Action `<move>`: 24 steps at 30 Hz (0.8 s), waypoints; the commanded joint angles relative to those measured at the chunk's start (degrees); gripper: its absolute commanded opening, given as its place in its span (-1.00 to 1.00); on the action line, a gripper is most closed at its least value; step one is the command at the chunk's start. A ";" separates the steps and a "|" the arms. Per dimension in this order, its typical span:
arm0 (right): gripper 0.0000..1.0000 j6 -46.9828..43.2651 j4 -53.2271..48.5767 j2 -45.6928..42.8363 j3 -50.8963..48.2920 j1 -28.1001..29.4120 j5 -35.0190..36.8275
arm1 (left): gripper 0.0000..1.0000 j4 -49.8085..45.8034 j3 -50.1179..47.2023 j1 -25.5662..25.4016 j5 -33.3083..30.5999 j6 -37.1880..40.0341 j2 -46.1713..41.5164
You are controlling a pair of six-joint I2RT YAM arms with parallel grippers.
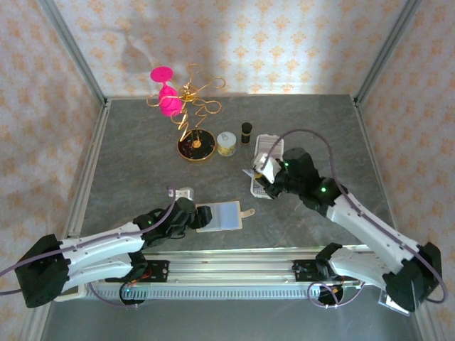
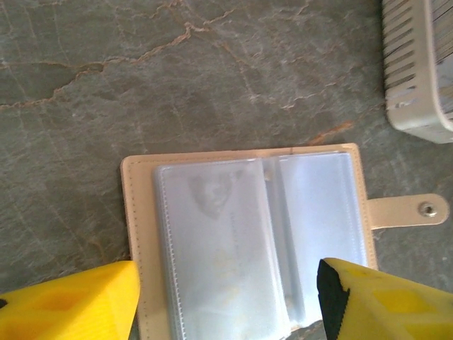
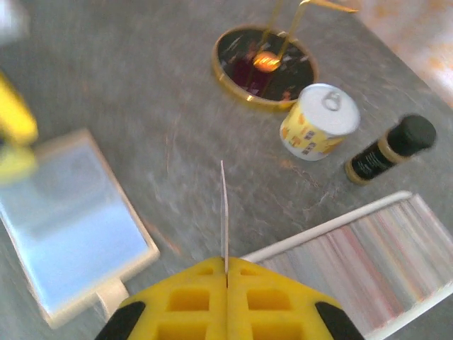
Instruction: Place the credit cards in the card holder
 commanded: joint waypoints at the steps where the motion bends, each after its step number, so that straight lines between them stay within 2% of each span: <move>1: -1.00 29.92 10.32 -3.09 -3.59 0.18 3.31 | 0.37 -5.20 2.99 0.43 -2.43 2.14 2.41; 5: -1.00 47.47 13.29 -1.66 -5.86 0.18 -5.31 | 0.36 -7.45 5.15 0.43 -3.30 3.01 5.83; 8: -1.00 60.95 22.86 -1.09 -12.16 0.97 -11.63 | 0.33 -8.12 6.48 0.37 -3.21 3.63 7.88; 11: -1.00 69.98 28.14 -0.45 -16.67 2.99 -10.32 | 0.24 -7.02 7.13 0.35 -1.34 3.81 9.60; 16: -1.00 74.25 27.73 2.86 -18.89 7.53 -5.36 | 0.20 -5.85 7.17 0.34 -0.45 3.66 11.65; 24: -1.00 77.04 32.90 9.75 -20.01 10.72 -3.42 | 0.07 -5.93 7.57 0.38 -0.68 4.10 13.27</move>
